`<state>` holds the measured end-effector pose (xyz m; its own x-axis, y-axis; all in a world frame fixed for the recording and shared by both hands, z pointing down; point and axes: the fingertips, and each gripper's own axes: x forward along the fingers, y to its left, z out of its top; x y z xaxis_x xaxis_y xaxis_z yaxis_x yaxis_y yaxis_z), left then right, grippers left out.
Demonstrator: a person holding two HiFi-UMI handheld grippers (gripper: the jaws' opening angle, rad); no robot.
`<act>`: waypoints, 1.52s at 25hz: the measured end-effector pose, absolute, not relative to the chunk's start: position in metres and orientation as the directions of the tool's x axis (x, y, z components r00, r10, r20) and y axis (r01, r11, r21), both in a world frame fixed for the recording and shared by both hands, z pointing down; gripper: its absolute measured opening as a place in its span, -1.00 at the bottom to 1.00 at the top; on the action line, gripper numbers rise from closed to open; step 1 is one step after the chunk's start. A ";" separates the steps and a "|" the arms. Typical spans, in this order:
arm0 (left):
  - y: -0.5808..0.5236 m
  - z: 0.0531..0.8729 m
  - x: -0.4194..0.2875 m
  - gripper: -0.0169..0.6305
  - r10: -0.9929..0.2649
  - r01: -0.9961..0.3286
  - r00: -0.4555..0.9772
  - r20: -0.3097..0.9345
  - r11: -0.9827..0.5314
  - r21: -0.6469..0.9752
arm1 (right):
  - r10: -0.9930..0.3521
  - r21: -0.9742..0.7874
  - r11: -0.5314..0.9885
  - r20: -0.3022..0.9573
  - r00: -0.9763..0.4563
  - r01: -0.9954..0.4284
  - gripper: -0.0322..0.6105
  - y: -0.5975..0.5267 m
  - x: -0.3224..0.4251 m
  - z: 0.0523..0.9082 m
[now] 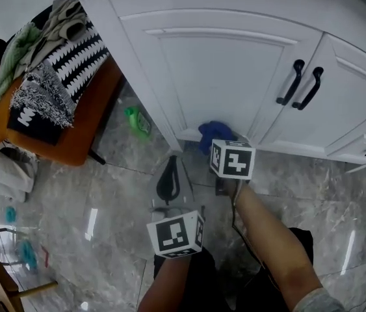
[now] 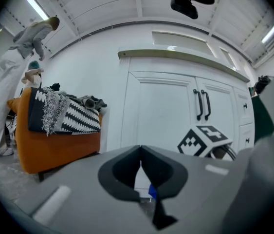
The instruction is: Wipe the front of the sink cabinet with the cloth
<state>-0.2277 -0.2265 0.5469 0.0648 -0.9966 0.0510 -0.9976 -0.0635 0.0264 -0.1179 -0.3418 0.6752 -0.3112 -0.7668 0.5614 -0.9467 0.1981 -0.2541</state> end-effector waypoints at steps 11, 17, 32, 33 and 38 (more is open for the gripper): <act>-0.246 0.557 -0.157 -0.91 -0.979 -0.979 0.196 0.061 -0.199 -0.049 | -0.751 -0.332 -0.023 0.629 -0.203 -0.943 -0.68 -0.307 0.043 0.681; -0.249 0.560 -0.114 -0.91 -0.956 -0.953 0.284 0.072 -0.290 -0.085 | -0.718 -0.339 -0.318 0.696 -0.009 -0.885 -0.72 -0.279 0.202 0.697; -0.251 0.579 -0.049 -0.91 -0.909 -0.895 0.396 0.127 -0.413 -0.167 | -0.961 -0.131 0.119 0.234 -0.148 -0.984 -0.72 -0.211 0.258 0.539; -0.249 0.583 -0.041 -0.91 -0.899 -0.879 0.416 0.135 -0.436 -0.193 | -0.968 -0.107 0.158 0.182 -0.175 -0.982 -0.72 -0.200 0.251 0.519; -0.231 0.587 -0.013 -0.91 -0.839 -0.806 0.508 0.195 -0.543 -0.237 | -0.976 -0.054 0.208 0.045 -0.211 -0.977 -0.72 -0.147 0.238 0.438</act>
